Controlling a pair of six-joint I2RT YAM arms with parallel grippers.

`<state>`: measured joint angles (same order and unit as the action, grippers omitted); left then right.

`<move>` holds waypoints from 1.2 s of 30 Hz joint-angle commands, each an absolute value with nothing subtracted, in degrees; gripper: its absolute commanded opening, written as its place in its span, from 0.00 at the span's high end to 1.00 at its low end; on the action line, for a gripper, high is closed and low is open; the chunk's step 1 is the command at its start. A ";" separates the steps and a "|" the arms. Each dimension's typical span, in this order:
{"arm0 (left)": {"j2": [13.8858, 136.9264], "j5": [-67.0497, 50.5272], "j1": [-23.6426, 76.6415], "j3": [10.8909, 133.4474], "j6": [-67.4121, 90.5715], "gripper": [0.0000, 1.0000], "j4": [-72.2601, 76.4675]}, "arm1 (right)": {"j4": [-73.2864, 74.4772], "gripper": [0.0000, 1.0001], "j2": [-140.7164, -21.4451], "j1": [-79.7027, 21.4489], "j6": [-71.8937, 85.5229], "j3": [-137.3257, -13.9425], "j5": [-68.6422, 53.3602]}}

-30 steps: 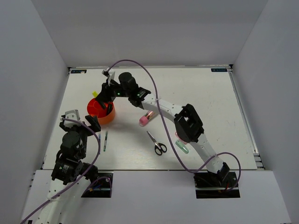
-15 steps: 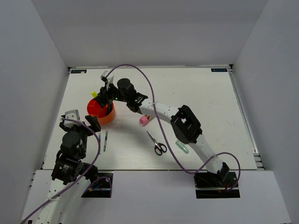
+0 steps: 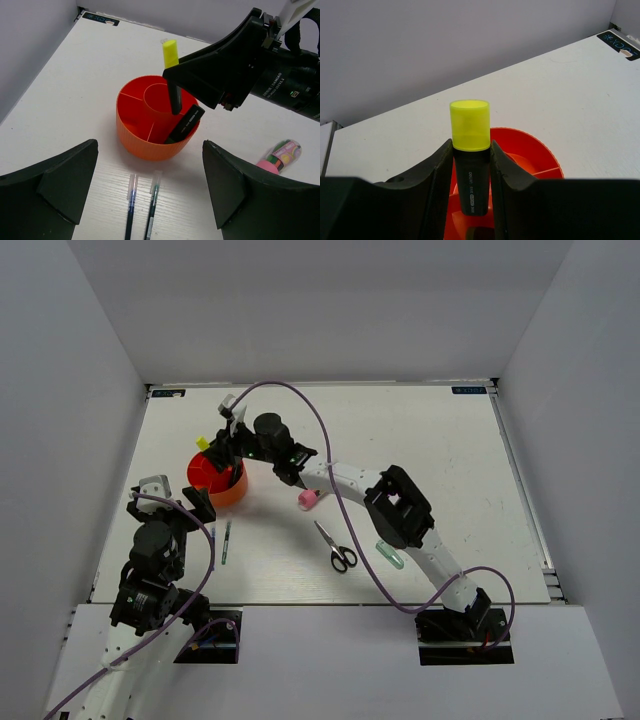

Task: Sort the stationery into containers
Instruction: Place the pen in the storage box.

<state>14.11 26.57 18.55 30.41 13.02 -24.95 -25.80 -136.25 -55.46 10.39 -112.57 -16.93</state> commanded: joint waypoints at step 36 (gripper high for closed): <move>14.68 28.21 18.37 29.53 12.83 0.04 -24.35 | -24.61 1.00 -133.24 -56.69 5.80 -113.29 -30.32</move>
<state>14.09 27.66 18.55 30.30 12.95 -24.93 -22.85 -133.91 -56.64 7.99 -110.87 -28.69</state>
